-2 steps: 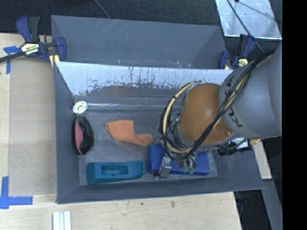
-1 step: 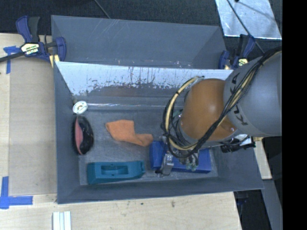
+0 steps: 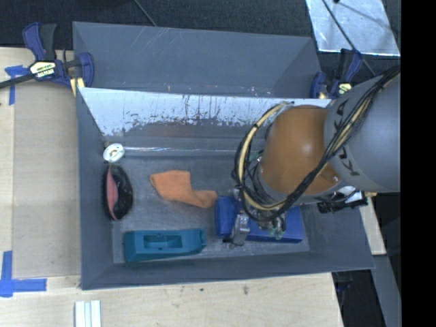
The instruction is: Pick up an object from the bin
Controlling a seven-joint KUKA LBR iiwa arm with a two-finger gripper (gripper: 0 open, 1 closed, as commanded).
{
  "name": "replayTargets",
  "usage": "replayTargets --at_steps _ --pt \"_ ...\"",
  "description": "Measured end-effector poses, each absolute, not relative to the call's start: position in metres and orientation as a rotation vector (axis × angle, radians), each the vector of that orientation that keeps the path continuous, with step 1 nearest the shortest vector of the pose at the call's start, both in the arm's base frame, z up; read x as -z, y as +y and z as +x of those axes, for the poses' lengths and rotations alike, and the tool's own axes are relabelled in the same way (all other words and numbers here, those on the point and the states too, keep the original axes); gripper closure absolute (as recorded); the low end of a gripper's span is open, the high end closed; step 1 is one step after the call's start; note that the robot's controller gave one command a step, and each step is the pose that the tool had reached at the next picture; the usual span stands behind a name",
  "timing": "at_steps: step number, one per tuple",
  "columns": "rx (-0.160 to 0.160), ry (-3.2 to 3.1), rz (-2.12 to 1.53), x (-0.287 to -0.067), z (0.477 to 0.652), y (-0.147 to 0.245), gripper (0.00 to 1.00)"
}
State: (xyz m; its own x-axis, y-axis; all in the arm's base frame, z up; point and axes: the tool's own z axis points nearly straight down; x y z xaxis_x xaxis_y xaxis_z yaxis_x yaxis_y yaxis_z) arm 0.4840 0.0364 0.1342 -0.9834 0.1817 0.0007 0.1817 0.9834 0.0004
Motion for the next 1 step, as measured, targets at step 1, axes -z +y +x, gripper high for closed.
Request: replayTargets --at_steps 1 --pt "0.000 -3.126 -0.285 -0.1500 0.4835 0.0362 1.00"
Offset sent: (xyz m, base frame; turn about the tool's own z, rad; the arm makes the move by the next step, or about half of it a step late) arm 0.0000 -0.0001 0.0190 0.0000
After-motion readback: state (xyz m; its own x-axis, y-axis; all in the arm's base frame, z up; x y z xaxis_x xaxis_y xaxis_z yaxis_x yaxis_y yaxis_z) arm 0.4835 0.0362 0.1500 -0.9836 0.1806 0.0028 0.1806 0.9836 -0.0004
